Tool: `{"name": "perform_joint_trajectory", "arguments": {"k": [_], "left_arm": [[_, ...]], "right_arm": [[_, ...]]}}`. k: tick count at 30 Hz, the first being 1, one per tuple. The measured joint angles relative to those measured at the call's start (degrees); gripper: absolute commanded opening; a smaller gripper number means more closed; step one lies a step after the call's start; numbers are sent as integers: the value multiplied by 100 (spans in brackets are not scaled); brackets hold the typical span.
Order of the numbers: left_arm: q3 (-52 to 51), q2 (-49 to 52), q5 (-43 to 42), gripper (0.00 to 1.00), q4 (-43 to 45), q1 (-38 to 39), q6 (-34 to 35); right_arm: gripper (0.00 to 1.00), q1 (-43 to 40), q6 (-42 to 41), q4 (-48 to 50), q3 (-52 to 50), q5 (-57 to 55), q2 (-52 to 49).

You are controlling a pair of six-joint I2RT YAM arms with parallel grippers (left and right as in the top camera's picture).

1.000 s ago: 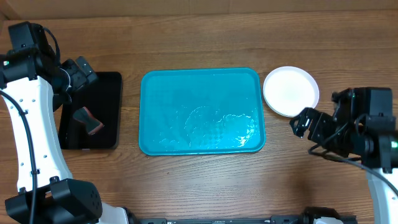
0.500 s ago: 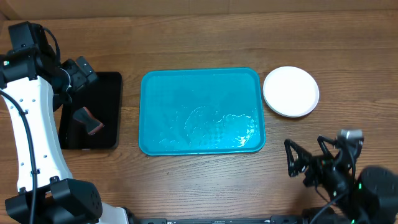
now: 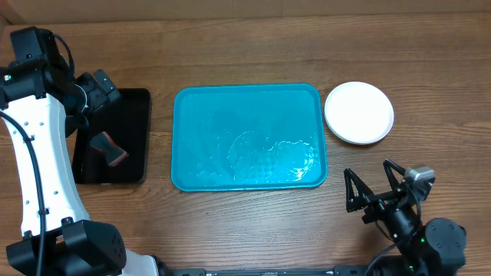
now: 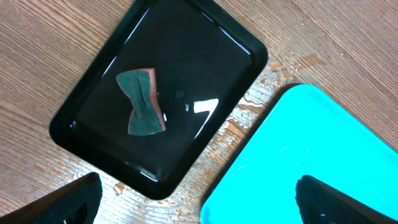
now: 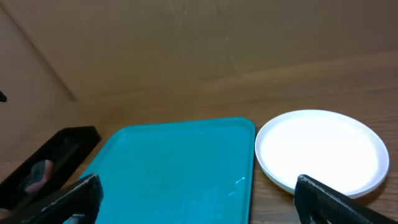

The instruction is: Clean dirty plates on tray and stack at the side

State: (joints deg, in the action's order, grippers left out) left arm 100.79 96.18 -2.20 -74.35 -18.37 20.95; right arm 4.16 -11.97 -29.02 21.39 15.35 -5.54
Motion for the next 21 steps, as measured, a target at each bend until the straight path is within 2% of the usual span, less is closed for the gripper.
{"name": "perform_joint_trajectory", "arguments": {"k": [8, 21], "left_arm": [[0, 0, -2, 100, 0, 0, 0], [0, 0, 0, 100, 0, 0, 0]], "right_arm": [[100, 0, 0, 1335, -798, -289, 470], [100, 0, 0, 2275, -1331, -1029, 470]]}}
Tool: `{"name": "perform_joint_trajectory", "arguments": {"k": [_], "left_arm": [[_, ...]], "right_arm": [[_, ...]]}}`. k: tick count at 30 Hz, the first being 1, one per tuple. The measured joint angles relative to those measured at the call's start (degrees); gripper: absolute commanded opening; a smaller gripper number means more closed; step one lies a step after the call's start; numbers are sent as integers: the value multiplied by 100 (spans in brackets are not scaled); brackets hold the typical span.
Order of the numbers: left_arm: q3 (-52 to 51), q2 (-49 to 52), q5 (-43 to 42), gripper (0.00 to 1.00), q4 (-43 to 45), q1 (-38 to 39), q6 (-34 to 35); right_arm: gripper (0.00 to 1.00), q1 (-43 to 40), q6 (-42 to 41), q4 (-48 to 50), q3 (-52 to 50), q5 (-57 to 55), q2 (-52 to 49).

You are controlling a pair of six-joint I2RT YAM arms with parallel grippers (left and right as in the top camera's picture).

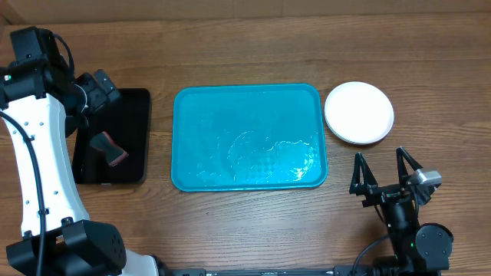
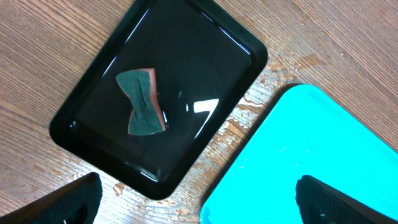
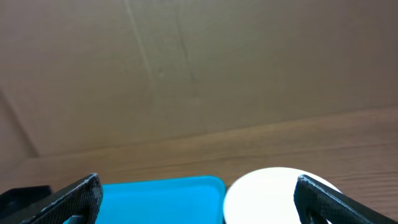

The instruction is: Clean dirty plates on tray and stack at the side

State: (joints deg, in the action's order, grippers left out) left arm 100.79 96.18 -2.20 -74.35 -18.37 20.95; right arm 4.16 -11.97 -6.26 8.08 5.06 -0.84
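The turquoise tray (image 1: 247,136) lies mid-table with no plates on it, only a wet sheen near its right front. White plates (image 1: 359,113) sit stacked on the table just right of the tray, also seen as white plates (image 3: 267,196) in the right wrist view. A green-and-red sponge (image 1: 107,149) rests in the black tray (image 1: 134,103) at the left; the sponge (image 2: 142,102) shows in the left wrist view too. My left gripper (image 2: 199,199) hangs open above the gap between black tray and turquoise tray. My right gripper (image 1: 384,178) is open and empty near the front edge.
Water spots mark the wood (image 2: 245,109) between the two trays. A brown cardboard wall (image 3: 199,68) stands behind the table.
My right arm has drawn back toward the front right and tilted up, so its camera sees less tray and plate and more back wall. The left arm has not moved.
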Motion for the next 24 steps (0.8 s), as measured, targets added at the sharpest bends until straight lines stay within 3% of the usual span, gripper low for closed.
{"name": "perform_joint_trajectory", "arguments": {"k": [10, 17, 24], "left_arm": [[0, 0, -2, 100, 0, 0, 0], [0, 0, 0, 100, -2, 0, -2], [0, 0, 0, 100, 0, 0, 0]], "right_arm": [[100, 0, 4, 962, -651, -238, 0], [100, 0, 2, 946, -702, -313, 0], [100, 0, 0, 111, -702, -354, 4]]}}
